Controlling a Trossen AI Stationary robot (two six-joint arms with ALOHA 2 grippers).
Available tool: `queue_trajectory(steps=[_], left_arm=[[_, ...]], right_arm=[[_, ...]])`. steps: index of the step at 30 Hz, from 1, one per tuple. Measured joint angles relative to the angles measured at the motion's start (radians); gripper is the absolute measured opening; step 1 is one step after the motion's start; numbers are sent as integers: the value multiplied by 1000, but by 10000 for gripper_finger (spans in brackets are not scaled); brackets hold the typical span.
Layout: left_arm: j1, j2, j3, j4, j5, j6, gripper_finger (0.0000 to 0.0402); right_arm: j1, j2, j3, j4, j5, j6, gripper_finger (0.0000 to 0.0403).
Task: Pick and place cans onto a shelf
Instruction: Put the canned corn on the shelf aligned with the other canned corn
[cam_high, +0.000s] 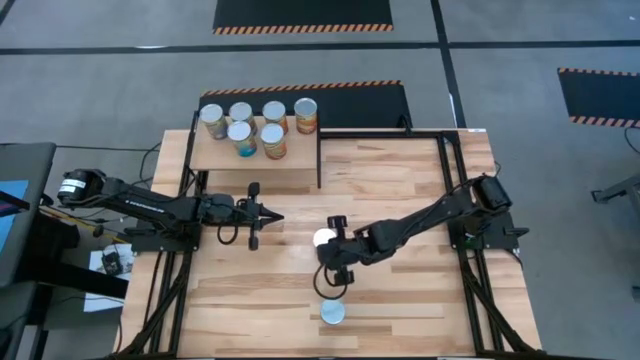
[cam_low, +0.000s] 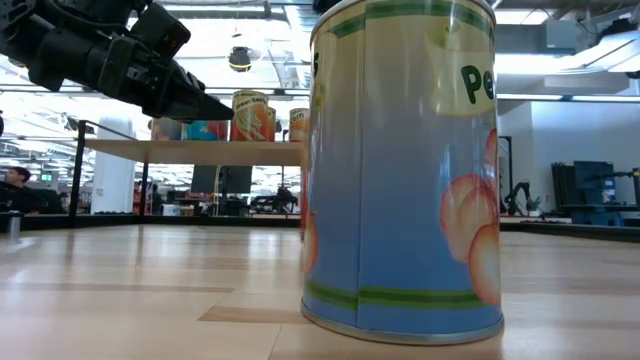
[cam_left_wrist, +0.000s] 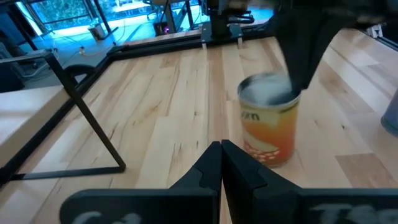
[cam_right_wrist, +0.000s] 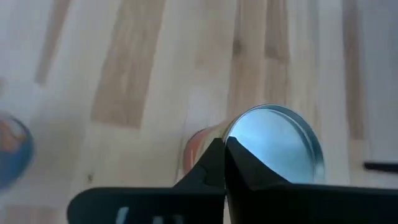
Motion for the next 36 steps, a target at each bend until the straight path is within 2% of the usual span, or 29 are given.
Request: queue_trajectory(steps=[11,16,20,29,36], left_arm=[[0,0,0,0,0,0,0],[0,0,0,-1,0,-1,0],[0,0,0,0,0,-2,0],[0,0,0,0,0,-2,0],[0,0,0,0,0,-1,0]], right_arm=[[-62,-2,298,-136,14,5,10],[-138,-4,478,-232,68,36,13],[-214,-4,570,-265,92,12,9],[-384,-3,600,-222,50,-24,10],[-441,0,593,-200,3,-45,10]])
